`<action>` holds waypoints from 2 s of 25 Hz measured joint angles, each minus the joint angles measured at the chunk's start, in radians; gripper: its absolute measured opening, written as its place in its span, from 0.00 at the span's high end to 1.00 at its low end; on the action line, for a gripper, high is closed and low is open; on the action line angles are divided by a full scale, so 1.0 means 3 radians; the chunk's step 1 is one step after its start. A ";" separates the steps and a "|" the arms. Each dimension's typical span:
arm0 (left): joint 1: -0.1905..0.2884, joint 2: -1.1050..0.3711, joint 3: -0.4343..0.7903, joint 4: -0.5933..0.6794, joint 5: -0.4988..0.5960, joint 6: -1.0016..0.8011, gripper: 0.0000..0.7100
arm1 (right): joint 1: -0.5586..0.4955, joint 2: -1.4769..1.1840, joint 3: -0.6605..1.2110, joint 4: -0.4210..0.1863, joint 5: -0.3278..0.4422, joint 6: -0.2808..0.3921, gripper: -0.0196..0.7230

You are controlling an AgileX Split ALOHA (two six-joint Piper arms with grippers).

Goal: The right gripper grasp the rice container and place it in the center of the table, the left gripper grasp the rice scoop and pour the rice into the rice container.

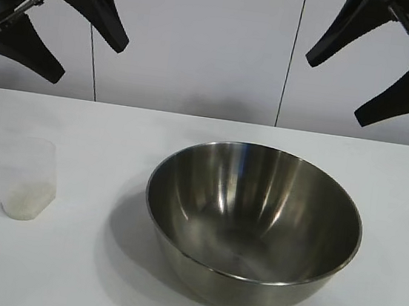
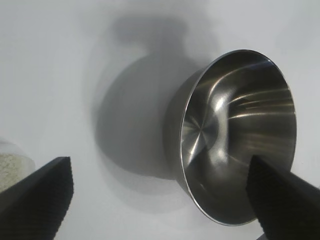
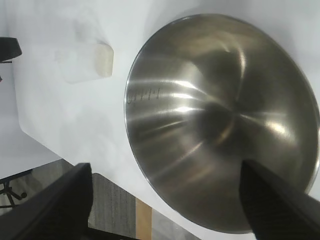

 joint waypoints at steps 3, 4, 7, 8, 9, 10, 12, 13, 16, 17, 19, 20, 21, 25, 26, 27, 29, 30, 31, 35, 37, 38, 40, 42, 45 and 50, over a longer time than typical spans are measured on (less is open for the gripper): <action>0.0000 0.0000 0.0000 0.0000 0.0000 0.0000 0.05 | 0.0000 0.0000 0.0000 -0.0012 0.0000 0.0000 0.22; 0.0000 0.0000 0.0000 0.0000 0.0000 0.0000 0.05 | 0.0000 0.0000 0.0000 -0.0018 0.0000 -0.0003 0.22; 0.0000 0.0000 0.0000 0.0000 0.0000 0.0000 0.05 | 0.0000 0.0000 0.0000 -0.0030 0.0003 -0.0069 0.22; 0.0000 0.0000 0.0000 0.0000 0.0000 0.0000 0.05 | 0.0000 0.0000 -0.0008 -0.0039 0.0016 -0.0086 0.22; 0.0000 0.0000 0.0000 0.0000 0.0000 0.0000 0.05 | 0.0000 0.0000 -0.0034 -0.0070 0.0036 -0.0102 0.22; 0.0000 0.0000 0.0000 0.0000 0.0000 0.0000 0.05 | 0.0000 0.0000 -0.0077 -0.0116 0.0089 -0.0109 0.22; 0.0000 0.0000 0.0000 0.0000 0.0000 0.0000 0.05 | 0.0000 -0.0007 -0.0181 -0.0319 0.0162 -0.0109 0.22; 0.0000 0.0000 0.0000 0.0000 0.0000 0.0000 0.05 | 0.0000 -0.0023 -0.0217 -0.0445 0.0167 -0.0080 0.22; 0.0000 0.0000 0.0000 0.0000 0.0000 0.0000 0.05 | 0.0000 -0.0097 -0.0231 -0.1057 0.0188 0.0102 0.22; 0.0000 0.0000 0.0000 0.0000 0.0000 0.0000 0.05 | 0.0000 -0.0105 -0.0211 -0.1202 0.0188 0.0161 0.22; 0.0000 0.0000 0.0000 0.0000 0.0000 0.0000 0.05 | 0.0000 -0.0112 -0.0130 -0.1389 0.0188 0.0203 0.22; 0.0000 0.0000 0.0000 0.0000 0.0000 0.0000 0.05 | 0.0000 -0.0112 -0.0066 -0.1413 0.0188 0.0203 0.22; 0.0000 0.0000 0.0000 0.0000 0.0000 0.0000 0.05 | 0.0000 -0.0109 0.0006 -0.1413 0.0171 0.0191 0.22; 0.0000 0.0000 0.0000 0.0000 -0.0003 0.0000 0.05 | 0.0000 -0.0021 0.0276 -0.1380 -0.0105 0.0107 0.22; 0.0000 0.0000 0.0000 0.0000 -0.0003 0.0000 0.05 | 0.0000 0.0024 0.0329 -0.1352 -0.0203 0.0084 0.22; 0.0000 0.0000 0.0000 0.0000 -0.0003 0.0000 0.05 | 0.0000 0.0072 0.0389 -0.1315 -0.0291 0.0049 0.22; 0.0000 0.0000 0.0000 0.0000 -0.0005 0.0000 0.05 | 0.0000 0.0162 0.0484 -0.1207 -0.0518 -0.0037 0.22; 0.0000 0.0000 0.0000 0.0000 -0.0005 0.0000 0.05 | 0.0000 0.0214 0.0518 -0.1129 -0.0615 -0.0079 0.22; 0.0000 0.0000 0.0000 0.0000 -0.0005 0.0000 0.05 | 0.0000 0.0260 0.0539 -0.1058 -0.0680 -0.0127 0.22; 0.0000 0.0000 0.0000 0.0000 -0.0005 0.0000 0.05 | 0.0003 0.0485 0.0542 -0.0748 -0.0831 -0.0312 0.26; 0.0000 0.0000 0.0000 0.0000 -0.0007 0.0000 0.05 | 0.0054 0.0619 0.0542 -0.0700 -0.0894 -0.0359 0.27; 0.0000 0.0000 0.0000 0.0000 -0.0007 0.0000 0.05 | 0.0100 0.0674 0.0542 -0.0699 -0.0923 -0.0363 0.27; 0.0000 0.0000 0.0000 0.0000 -0.0007 0.0000 0.05 | 0.0210 0.0802 0.0542 -0.0688 -0.1014 -0.0365 0.28; 0.0000 0.0000 0.0000 0.0000 -0.0007 0.0000 0.05 | 0.0345 0.0894 0.0542 -0.0681 -0.1093 -0.0369 0.34; 0.0000 0.0000 0.0000 0.0000 -0.0007 0.0000 0.05 | 0.0481 0.0931 0.0542 -0.0689 -0.1154 -0.0361 0.70; 0.0000 0.0000 0.0000 0.0000 -0.0010 0.0000 0.05 | 0.0490 0.0844 0.0530 -0.0727 -0.0977 -0.0359 0.93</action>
